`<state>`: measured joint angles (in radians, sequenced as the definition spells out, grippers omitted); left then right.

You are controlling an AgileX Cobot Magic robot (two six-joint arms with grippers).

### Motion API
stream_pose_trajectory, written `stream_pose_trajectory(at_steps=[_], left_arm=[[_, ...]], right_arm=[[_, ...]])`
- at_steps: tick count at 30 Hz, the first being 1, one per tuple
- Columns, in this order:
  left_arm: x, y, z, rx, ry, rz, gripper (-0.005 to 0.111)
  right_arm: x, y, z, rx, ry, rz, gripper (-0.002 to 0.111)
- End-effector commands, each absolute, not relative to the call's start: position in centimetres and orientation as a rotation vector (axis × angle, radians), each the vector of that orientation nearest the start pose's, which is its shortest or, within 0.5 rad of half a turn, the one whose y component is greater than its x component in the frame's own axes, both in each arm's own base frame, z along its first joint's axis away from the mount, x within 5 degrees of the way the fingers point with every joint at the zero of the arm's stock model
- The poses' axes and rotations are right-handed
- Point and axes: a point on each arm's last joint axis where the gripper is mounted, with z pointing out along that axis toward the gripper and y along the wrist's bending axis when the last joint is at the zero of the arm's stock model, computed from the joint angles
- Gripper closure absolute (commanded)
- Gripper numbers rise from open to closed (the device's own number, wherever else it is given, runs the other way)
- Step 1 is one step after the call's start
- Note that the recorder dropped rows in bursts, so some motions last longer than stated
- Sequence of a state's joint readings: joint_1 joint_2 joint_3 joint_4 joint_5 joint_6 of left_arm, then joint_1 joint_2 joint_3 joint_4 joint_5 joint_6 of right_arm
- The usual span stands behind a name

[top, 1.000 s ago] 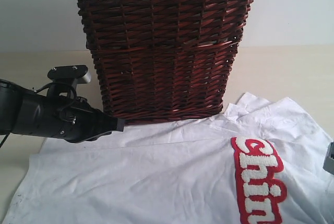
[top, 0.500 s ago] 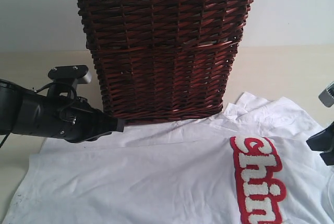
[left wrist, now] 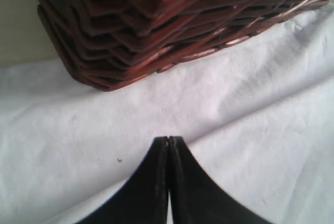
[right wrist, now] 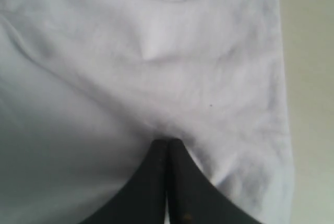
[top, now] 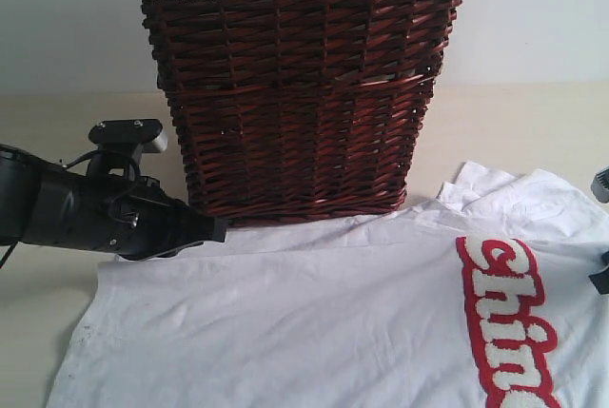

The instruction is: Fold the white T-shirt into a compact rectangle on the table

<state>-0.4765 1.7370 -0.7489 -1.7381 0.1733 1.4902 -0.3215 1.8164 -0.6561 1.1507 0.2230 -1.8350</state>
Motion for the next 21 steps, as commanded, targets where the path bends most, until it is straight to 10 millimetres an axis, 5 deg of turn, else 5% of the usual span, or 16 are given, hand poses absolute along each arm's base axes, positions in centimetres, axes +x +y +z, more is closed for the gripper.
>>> stream_pose_trajectory(at_steps=[1,6,14,17,21], left_arm=[[27.2,-16.0,14.3,0.364,2.473,-0.524,0.107],[27.2,-16.1,14.4,0.436,2.454,-0.526,0.107],[27.6,-16.0,14.7,0.573,2.396,-0.444,0.107],[28.9,-16.5,17.0,0.602,2.296,-0.426,0.107],[30.7,-16.9,22.5,0.636,2.091,-0.339,0.107]], right_arm=[[26.8,-7.7,8.7,-0.567,2.671,-0.112,0.108],[26.7,-7.1,8.8,-0.589,2.663,-0.021,0.106],[26.5,-5.7,9.0,-0.687,2.621,0.179,0.08],[26.6,-5.6,10.2,-0.713,2.573,0.162,0.076],[27.3,-5.6,13.5,-0.729,2.462,0.108,0.075]])
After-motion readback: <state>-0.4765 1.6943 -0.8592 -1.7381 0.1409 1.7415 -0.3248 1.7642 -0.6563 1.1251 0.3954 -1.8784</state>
